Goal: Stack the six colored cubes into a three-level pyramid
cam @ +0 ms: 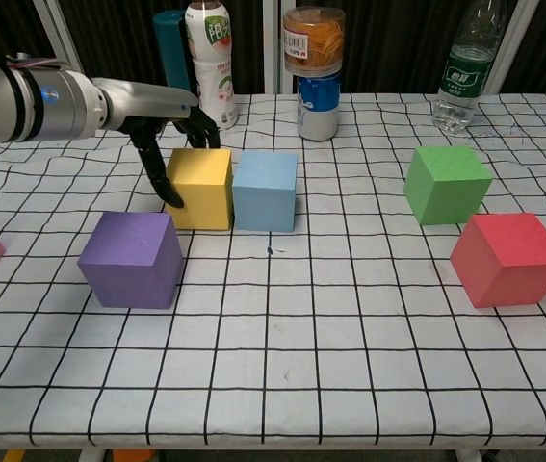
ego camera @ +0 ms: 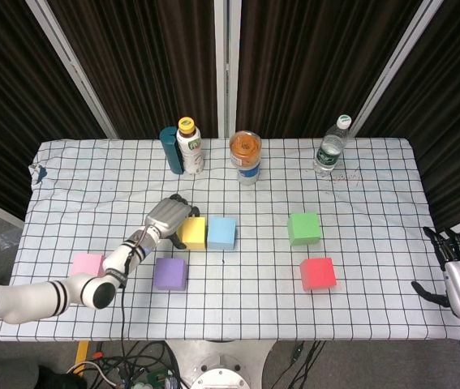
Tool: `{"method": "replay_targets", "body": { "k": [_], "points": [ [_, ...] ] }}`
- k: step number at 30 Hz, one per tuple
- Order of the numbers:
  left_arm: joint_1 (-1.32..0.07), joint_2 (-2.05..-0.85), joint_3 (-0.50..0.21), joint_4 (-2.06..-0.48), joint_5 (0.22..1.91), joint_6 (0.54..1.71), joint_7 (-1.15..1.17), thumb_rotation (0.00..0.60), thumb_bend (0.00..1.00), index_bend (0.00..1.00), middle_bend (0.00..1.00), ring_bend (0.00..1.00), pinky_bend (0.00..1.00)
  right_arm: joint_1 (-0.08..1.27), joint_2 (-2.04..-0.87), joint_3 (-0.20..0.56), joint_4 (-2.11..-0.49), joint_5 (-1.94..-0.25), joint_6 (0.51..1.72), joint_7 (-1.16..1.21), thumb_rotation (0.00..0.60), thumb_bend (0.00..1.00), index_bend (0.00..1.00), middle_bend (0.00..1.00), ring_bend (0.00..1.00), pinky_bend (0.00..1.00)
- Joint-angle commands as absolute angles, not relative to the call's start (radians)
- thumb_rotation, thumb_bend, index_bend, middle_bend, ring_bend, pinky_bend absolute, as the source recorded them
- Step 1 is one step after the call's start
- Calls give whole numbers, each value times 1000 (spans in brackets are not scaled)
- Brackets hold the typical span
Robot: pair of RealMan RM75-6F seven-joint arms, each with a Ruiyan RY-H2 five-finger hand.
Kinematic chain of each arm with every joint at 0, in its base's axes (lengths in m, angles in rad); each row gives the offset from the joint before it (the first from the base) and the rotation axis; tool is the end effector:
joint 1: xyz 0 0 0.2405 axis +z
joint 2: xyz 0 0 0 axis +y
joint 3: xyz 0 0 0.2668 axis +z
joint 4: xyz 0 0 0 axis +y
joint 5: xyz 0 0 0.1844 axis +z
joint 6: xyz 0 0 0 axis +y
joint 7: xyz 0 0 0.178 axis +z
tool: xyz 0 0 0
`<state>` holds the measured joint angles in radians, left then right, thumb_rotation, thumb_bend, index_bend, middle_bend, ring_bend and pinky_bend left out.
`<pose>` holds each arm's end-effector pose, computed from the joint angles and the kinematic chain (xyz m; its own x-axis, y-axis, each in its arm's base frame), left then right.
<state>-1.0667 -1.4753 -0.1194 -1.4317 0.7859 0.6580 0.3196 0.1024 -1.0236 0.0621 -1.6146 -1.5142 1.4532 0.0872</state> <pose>-0.1010 0.4182 -0.0212 0.5147 0.4633 0.7214 0.8418 -0.4325 -0.3229 -0.3087 -0.2216 0.2140 0.4010 -0.0095 0.9160 -0.9156 -0.0354 0.4004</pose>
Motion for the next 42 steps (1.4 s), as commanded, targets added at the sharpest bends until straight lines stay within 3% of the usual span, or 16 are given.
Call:
{"method": "replay_targets", "body": {
  "k": [1, 34, 42],
  "points": [
    [-1075, -1473, -117, -1435, 775, 653, 324, 600, 0, 336, 379, 209, 125, 102, -1023, 62, -1615, -1513, 1454, 87, 600, 98, 0, 160, 0, 104],
    [-1117, -1521, -105, -1385, 735, 654, 328, 600, 0, 327, 374, 208, 125, 91, -1014, 65, -1616, -1505, 1461, 91, 600, 98, 0, 161, 0, 107],
    [-1123, -1528, -103, -1380, 719, 654, 330, 600, 0, 235, 304, 208, 123, 89, -1015, 65, -1613, -1504, 1463, 96, 600, 114, 0, 161, 0, 107]
  ]
}}
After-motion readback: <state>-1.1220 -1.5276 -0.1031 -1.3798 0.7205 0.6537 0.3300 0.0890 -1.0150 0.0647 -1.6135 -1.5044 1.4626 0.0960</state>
